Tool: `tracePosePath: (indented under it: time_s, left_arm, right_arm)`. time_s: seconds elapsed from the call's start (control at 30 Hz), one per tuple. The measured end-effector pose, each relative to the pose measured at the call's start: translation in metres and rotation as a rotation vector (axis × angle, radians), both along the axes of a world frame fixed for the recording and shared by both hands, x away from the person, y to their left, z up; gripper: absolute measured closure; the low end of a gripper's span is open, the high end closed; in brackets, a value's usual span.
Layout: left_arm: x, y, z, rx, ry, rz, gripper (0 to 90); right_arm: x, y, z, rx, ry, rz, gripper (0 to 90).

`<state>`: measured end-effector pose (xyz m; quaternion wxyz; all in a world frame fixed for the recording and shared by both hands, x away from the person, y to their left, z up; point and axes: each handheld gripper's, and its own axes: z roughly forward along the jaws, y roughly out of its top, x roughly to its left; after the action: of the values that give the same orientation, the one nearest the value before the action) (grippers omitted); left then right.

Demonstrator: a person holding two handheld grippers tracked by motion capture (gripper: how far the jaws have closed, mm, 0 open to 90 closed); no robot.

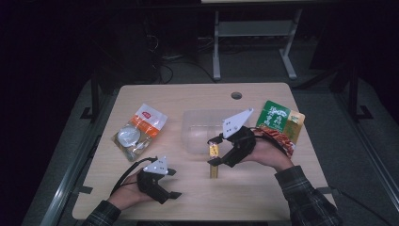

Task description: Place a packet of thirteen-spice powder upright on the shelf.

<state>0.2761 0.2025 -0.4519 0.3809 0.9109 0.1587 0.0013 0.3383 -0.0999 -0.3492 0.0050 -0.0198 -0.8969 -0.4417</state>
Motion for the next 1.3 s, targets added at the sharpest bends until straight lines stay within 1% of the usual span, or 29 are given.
tracePosePath:
  time_s: [0.1, 0.17, 0.23, 0.37, 0.4, 0.47, 0.5, 0.57, 0.6, 0.67, 0.73, 0.77, 0.8, 0.83, 0.9, 0.97, 1.03, 1.1, 1.17, 1.2, 1.23, 1.3]
  left_arm:
    - [-0.001, -0.001, 0.000, -0.001, 0.005, 0.001, 15.5]
    - [-0.001, -0.001, 0.000, 0.005, 0.005, -0.006, 15.8]
    - [0.000, 0.000, 0.000, 0.018, 0.004, -0.016, 16.2]
    - [-0.001, -0.001, 0.000, 0.015, 0.007, -0.016, 16.2]
    - [-0.001, -0.001, 0.000, 0.014, 0.007, -0.016, 16.2]
    - [-0.001, -0.001, -0.001, 0.015, 0.004, -0.015, 16.2]
    - [-0.001, -0.001, 0.000, 0.016, 0.004, -0.016, 16.2]
    - [-0.001, -0.001, 0.000, 0.013, 0.003, -0.009, 16.2]
    - [-0.001, -0.001, 0.000, 0.007, 0.010, -0.005, 16.1]
    - [-0.001, -0.001, 0.000, 0.006, 0.010, -0.007, 16.2]
    - [-0.001, -0.001, 0.000, 0.005, 0.015, -0.006, 16.1]
    - [-0.001, -0.001, 0.000, 0.005, 0.014, -0.007, 16.1]
    - [-0.001, -0.001, 0.000, 0.003, 0.016, -0.006, 16.1]
    - [-0.001, -0.001, 0.000, 0.003, 0.016, -0.007, 16.1]
    - [-0.001, -0.001, 0.000, -0.002, 0.019, -0.006, 16.1]
    - [-0.001, -0.001, 0.000, -0.004, 0.019, -0.005, 16.1]
    - [0.000, -0.001, -0.001, -0.009, 0.020, -0.004, 16.1]
    - [0.000, -0.001, -0.001, -0.010, 0.019, -0.001, 16.1]
    - [0.000, -0.001, -0.001, -0.010, 0.020, -0.001, 16.1]
    - [0.000, -0.001, -0.001, -0.010, 0.020, -0.002, 16.1]
    - [0.000, -0.001, -0.001, -0.011, 0.020, -0.002, 16.1]
    - [0.000, -0.001, -0.001, -0.010, 0.020, -0.002, 16.1]
  right_arm:
    - [0.007, -0.005, 0.009, 0.015, -0.008, -0.014, 31.3]
    - [0.012, -0.007, 0.015, 0.020, -0.030, -0.023, 31.3]
    - [0.016, -0.009, 0.020, 0.032, -0.018, -0.027, 31.3]
    - [0.027, -0.012, 0.028, 0.026, -0.037, -0.032, 31.4]
    - [0.030, -0.012, 0.030, 0.037, -0.027, -0.041, 31.4]
    - [0.042, -0.013, 0.031, 0.027, -0.034, -0.047, 31.3]
    - [0.042, -0.013, 0.031, 0.027, -0.034, -0.047, 31.3]
    - [0.050, -0.014, 0.032, 0.039, -0.039, -0.049, 31.4]
    - [0.053, -0.014, 0.032, 0.039, -0.039, -0.051, 31.4]
    - [0.059, -0.014, 0.033, 0.032, -0.047, -0.061, 31.4]
    - [0.065, -0.015, 0.034, 0.053, -0.047, -0.069, 31.4]
    - [0.069, -0.016, 0.033, 0.058, -0.034, -0.069, 31.4]
    - [0.075, -0.016, 0.033, 0.048, -0.043, -0.076, 31.4]
    - [0.075, -0.016, 0.033, 0.048, -0.043, -0.076, 31.4]
    - [0.081, -0.015, 0.033, 0.037, -0.051, -0.074, 31.4]
    - [0.086, -0.015, 0.032, 0.057, -0.046, -0.082, 31.4]
    - [0.090, -0.014, 0.031, 0.055, -0.041, -0.087, 31.4]
    - [0.095, -0.013, 0.031, 0.053, -0.053, -0.083, 31.4]
    - [0.098, -0.010, 0.030, 0.055, -0.048, -0.083, 31.4]
    - [0.101, -0.009, 0.029, 0.053, -0.053, -0.078, 31.4]
    - [0.102, -0.008, 0.028, 0.061, -0.041, -0.081, 31.4]
    - [0.106, -0.007, 0.024, 0.062, -0.037, -0.075, 31.4]
